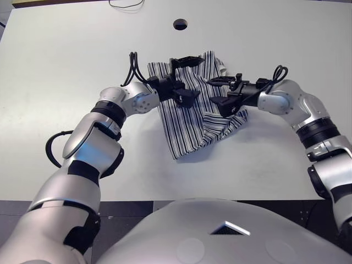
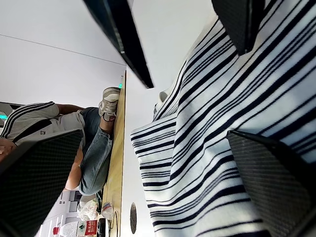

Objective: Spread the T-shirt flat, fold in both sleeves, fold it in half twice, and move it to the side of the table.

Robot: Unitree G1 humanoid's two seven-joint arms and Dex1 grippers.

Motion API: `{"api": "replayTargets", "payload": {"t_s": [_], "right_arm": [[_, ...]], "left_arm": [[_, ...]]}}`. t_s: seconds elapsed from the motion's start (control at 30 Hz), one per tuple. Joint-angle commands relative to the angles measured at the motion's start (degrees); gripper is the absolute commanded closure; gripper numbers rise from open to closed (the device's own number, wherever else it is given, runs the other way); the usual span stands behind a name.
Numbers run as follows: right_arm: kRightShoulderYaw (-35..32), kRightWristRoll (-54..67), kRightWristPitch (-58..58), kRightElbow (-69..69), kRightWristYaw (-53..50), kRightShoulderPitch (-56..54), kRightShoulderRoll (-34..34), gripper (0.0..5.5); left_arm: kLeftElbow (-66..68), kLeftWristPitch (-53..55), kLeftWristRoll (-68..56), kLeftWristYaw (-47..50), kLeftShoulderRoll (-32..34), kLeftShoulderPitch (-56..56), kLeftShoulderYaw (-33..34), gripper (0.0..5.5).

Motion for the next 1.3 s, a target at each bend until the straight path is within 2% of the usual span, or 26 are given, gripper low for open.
{"api": "replayTargets", "payload": {"t_s": [0.03,0.43,0.7,0.9,1.03,1.17,1.3], "right_arm": [[1.60,-0.80,-1.74,0.60,1.17,-0.25,-0.95,2.71],[3.03,5.34,-3.20,-15.93,11.06,9.24,-6.91,2.71],[3.14,10.59,-1.82,-24.01,15.10,12.52,-6.59,2.71],[-0.34,18.31,-0.61,-36.64,20.77,20.99,-17.78,2.71],[-3.11,19.14,1.11,-39.98,20.82,23.82,-20.11,2.71],[-8.03,19.45,2.67,-40.19,16.57,21.74,-17.03,2.71],[-10.91,9.81,1.71,-32.37,9.36,19.26,-16.37,2.71]], "left_arm": [[2.36,0.70,3.35,-4.46,0.29,4.75,-3.23,0.03],[4.11,2.44,3.46,-5.59,0.73,4.19,-3.23,0.03],[4.57,3.01,3.50,-5.85,0.79,4.26,-3.37,0.03],[4.64,3.03,3.38,-5.32,1.37,3.97,-3.29,0.03],[3.85,1.94,2.88,-2.62,2.55,3.37,-2.36,0.03],[-4.55,-7.32,-2.72,5.10,5.78,3.68,4.35,0.03],[-28.38,-12.44,-12.22,4.53,16.45,14.36,16.09,0.03]]}}
